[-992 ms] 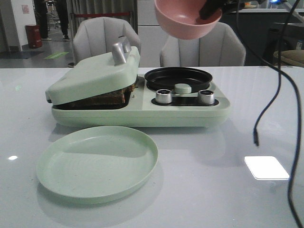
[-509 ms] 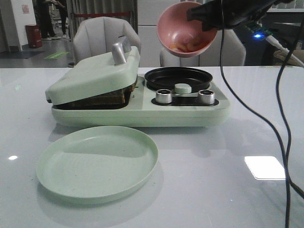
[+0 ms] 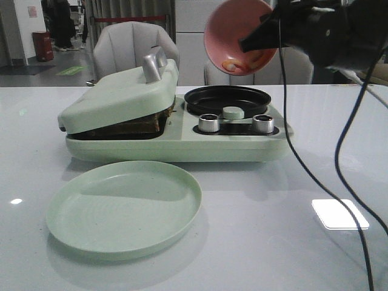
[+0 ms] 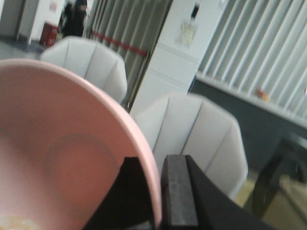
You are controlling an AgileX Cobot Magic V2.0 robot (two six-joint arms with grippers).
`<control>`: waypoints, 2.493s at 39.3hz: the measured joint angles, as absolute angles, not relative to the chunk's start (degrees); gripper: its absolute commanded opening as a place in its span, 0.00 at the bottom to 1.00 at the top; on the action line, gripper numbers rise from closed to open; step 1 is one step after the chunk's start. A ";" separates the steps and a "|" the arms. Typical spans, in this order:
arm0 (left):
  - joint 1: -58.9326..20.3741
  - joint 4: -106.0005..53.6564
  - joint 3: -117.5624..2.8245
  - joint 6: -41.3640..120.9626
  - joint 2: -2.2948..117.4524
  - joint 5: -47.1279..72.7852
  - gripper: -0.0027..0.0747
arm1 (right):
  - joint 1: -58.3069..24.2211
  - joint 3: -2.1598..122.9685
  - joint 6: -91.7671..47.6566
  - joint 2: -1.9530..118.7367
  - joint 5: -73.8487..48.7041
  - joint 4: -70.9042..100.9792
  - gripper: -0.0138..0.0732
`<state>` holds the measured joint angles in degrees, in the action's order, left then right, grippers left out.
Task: Make breakfast with bread and shrimp
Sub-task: 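Tilt the pink bowl over the black pan to pour the shrimp, then carry the empty pink bowl with the right gripper back from the pan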
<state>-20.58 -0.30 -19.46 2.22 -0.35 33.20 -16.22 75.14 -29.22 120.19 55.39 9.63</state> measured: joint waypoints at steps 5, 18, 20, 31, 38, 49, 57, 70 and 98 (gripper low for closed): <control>-20.58 -0.30 -19.46 2.22 -0.35 33.20 0.18 | -16.22 75.14 -29.31 123.21 62.42 2.73 0.31; -20.58 -0.30 -19.46 2.22 -0.35 33.20 0.18 | -16.22 75.14 -36.87 124.19 64.20 -4.17 0.31; -20.58 -0.30 -19.46 2.22 -0.35 33.20 0.18 | -16.22 75.14 -38.68 124.19 64.30 -4.59 0.31; -20.58 -0.30 -19.46 2.22 -0.35 33.20 0.18 | -16.22 75.89 -53.23 124.19 64.42 -4.82 0.31; -20.58 -0.30 -19.46 2.22 -0.35 33.20 0.18 | -16.22 76.10 -50.04 124.19 64.42 -4.41 0.31; -20.58 -0.30 -19.46 2.22 -0.35 33.20 0.18 | -16.22 76.47 -3.90 124.19 64.28 2.21 0.31; -20.58 -0.30 -19.46 2.22 -0.35 33.20 0.18 | -16.22 76.47 15.54 120.08 51.35 2.08 0.31; -20.58 -0.30 -19.46 2.22 -0.35 33.20 0.18 | -16.22 76.47 17.71 101.59 14.89 -0.91 0.31; -20.58 -0.30 -19.46 2.22 -0.35 33.20 0.18 | -16.22 75.00 17.94 85.36 -31.06 -6.53 0.31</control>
